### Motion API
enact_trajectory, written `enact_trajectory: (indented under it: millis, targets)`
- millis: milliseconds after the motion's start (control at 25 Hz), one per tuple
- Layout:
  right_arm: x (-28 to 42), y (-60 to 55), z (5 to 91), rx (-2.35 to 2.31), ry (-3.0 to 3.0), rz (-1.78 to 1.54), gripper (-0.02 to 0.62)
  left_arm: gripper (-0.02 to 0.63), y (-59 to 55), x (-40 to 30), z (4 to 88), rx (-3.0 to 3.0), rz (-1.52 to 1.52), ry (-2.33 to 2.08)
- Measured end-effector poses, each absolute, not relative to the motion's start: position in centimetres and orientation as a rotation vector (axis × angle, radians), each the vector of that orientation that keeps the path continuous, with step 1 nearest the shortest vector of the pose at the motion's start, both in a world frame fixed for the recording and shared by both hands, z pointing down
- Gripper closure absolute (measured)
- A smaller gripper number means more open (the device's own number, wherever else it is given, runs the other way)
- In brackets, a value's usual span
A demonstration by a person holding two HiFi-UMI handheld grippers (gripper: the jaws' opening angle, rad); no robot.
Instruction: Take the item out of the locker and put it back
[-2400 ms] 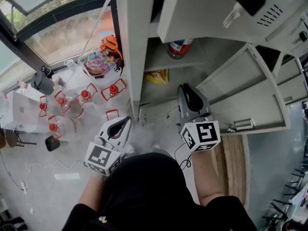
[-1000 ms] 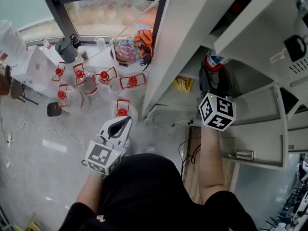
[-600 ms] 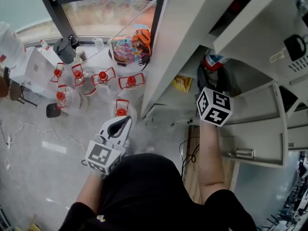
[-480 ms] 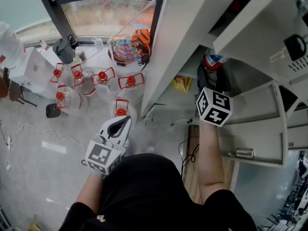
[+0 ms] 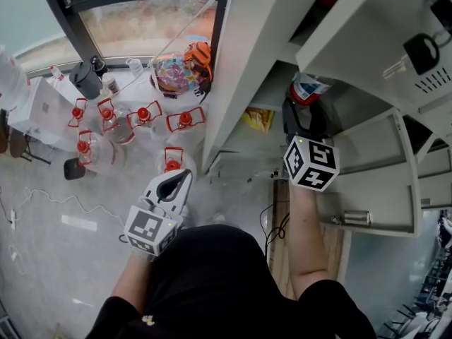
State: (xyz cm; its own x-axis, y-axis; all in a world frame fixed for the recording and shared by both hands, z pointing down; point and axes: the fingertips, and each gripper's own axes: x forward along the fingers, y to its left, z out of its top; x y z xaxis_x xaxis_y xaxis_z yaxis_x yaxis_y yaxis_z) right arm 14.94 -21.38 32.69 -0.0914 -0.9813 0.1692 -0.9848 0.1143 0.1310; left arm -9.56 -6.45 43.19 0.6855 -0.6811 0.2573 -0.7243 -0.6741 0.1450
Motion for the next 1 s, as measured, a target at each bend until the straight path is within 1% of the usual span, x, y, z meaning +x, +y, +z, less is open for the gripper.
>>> enact_trajectory:
  millis: [320, 640, 840, 1000]
  targets:
    - [15.2, -20.1, 32.7, 1.944, -2.195, -0.007, 0.332, 0.592, -6.7, -7.9, 43.2, 2.690, 0.268, -1.067]
    - [15.3, -20.2, 32.7, 1.945, -2.196, -0.017, 0.324, 0.592, -7.0, -7.8, 43.4, 2.689, 0.273, -1.063]
    - [15.4, -20.9, 32.0, 1.971, -2.197, -0.038, 0.280, 0.592, -7.3, -8.1, 43.5, 2.682, 0.271, -1.073]
    - [15.0, -21.8, 31.7, 1.955, -2.200, -0.035, 0.278, 0.592, -7.4, -8.3, 43.6, 2.678, 0.269, -1.078]
